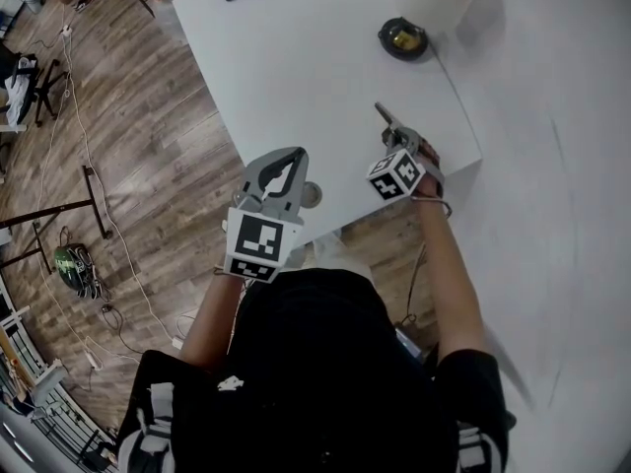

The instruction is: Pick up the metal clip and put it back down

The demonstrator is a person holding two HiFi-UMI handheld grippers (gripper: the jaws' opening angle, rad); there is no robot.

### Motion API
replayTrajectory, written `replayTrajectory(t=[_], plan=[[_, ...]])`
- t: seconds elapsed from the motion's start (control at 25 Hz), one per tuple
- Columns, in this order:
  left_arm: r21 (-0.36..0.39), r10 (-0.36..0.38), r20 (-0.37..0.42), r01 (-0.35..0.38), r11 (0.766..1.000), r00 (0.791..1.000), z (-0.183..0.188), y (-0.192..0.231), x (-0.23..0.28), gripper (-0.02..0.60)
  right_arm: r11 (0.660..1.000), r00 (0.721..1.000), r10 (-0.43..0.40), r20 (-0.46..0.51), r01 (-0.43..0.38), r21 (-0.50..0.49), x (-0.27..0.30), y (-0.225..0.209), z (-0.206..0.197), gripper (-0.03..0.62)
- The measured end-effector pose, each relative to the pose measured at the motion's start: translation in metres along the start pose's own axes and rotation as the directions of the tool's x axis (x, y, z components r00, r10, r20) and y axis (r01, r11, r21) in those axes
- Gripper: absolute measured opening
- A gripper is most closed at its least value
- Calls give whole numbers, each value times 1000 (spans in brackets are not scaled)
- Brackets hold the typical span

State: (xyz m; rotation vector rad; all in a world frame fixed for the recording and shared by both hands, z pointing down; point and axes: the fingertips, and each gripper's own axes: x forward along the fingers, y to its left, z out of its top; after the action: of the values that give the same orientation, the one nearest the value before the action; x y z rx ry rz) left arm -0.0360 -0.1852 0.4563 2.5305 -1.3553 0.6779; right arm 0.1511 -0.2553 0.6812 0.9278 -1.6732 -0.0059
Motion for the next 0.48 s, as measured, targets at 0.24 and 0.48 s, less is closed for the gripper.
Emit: replayTrajectory(t=[0.24,0.48], plan=[[11,-2,11,2,1000,1000,5,-1,1,25,999,999,46,-15,-46,26,3,12,-2,77],[13,3,8,-3,1000,1000,2,3,0,25,994,997,77,-12,-76,78,3,19,-2,125]])
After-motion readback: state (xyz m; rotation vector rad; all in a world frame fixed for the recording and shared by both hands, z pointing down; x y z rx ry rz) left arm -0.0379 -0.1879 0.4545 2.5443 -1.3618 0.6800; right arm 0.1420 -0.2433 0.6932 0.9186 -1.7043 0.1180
